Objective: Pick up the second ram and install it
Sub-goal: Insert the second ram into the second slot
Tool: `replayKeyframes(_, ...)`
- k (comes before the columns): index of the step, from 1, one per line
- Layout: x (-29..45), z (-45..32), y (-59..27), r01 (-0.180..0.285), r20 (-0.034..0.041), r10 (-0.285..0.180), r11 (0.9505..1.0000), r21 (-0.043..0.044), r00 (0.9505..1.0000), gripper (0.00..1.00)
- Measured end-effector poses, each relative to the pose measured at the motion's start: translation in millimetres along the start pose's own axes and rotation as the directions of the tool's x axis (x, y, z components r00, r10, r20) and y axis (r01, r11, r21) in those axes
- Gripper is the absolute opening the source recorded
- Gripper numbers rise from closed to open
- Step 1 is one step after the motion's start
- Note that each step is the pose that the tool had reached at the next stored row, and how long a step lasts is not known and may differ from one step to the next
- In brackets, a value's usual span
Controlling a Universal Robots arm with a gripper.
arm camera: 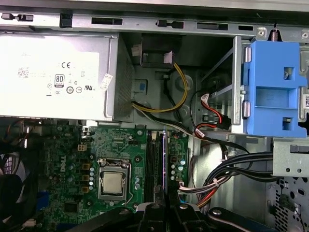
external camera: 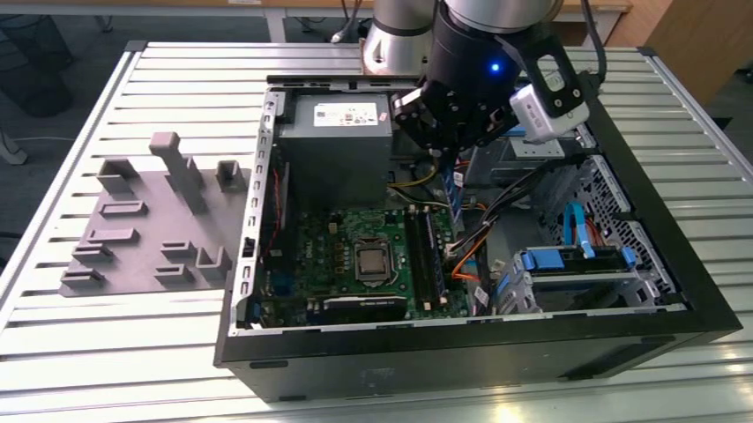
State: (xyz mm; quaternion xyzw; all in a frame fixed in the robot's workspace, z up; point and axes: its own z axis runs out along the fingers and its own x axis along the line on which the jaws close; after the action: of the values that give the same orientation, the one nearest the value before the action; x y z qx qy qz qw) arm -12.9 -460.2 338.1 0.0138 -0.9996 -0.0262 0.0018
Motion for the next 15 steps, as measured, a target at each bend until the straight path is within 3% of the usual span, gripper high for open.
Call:
replayKeyframes(11, 3.2, 7.4, -0.3, 0.0, -0.0003, 0.0, 1.0, -0.0002, 1.0, 0.14)
replayKeyframes(15, 3.3, 13.8, -0.6, -0.006, -0.0007, 0.006, 1.0, -0.0001, 1.0, 0.14)
